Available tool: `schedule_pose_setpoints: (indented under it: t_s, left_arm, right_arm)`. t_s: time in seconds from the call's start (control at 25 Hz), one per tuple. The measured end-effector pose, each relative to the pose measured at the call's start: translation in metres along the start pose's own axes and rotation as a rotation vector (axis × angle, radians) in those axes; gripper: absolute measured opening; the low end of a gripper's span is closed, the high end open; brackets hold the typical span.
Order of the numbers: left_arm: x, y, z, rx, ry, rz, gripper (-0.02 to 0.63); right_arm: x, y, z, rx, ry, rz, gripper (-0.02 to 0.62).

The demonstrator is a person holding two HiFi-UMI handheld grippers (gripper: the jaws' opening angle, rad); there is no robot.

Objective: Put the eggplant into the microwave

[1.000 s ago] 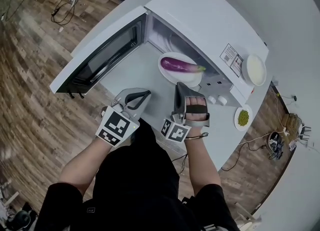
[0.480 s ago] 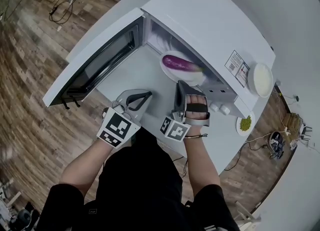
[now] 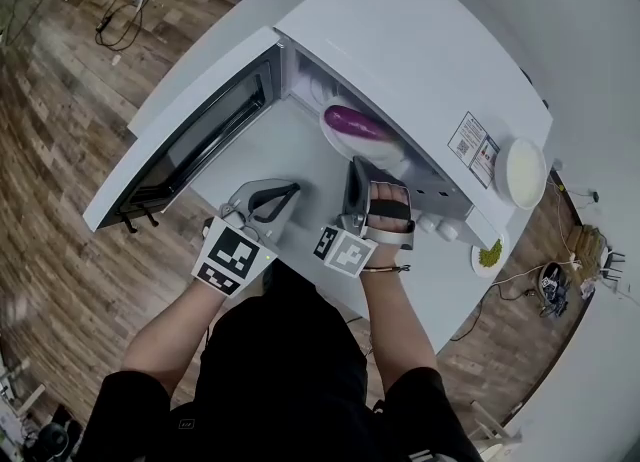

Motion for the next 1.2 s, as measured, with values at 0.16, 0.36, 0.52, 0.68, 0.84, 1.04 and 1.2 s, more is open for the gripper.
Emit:
schedule_pose_setpoints:
  t_s: [0.16,0.36,0.52,0.68,0.84,1.04,1.2]
  left_arm:
    - [0.001,-0.004,-0.003,-0.004,0.0,-0.004,0.008]
    - [0.0,-0.011,-0.004,-0.013,-0.004,-0.016,0.008]
    - [0.002,-0.014,-0.003,-0.02,-0.008,-0.019,0.008]
    - [0.004,-0.016,-0.002,-0.025,-0.01,-0.016,0.008]
    - [0.006,-0.016,-0.001,-0.031,-0.012,-0.01,0.008]
    - [0.007,-0.018,-0.001,-0.035,-0.016,-0.008,0.008]
    - [0.006,-0.02,-0.001,-0.038,-0.018,-0.008,0.008]
  right_arm:
    - [0.009,0.004,-0.004,0.044,-0.006,-0.025,0.028]
    - [0.018,0.007,-0.008,0.103,-0.002,-0.053,0.034]
    - [0.028,0.011,-0.009,0.145,-0.008,-0.075,0.041]
    - [0.032,0.016,-0.01,0.205,0.01,-0.089,0.089]
    - [0.024,0.017,-0.012,0.229,0.038,-0.086,0.121]
    - [0.018,0.018,-0.012,0.245,0.042,-0.098,0.075]
    - [0.024,0.015,-0.011,0.275,0.023,-0.121,0.038]
Point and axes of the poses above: the fingertips, and each gripper's own axes: x forward along the fingers, y to its right, z out of its underside, the point moved 4 cm from there along -x, backward along the fingers, and after that the axes turned 1 degree about -z, right-handed, at the moved point
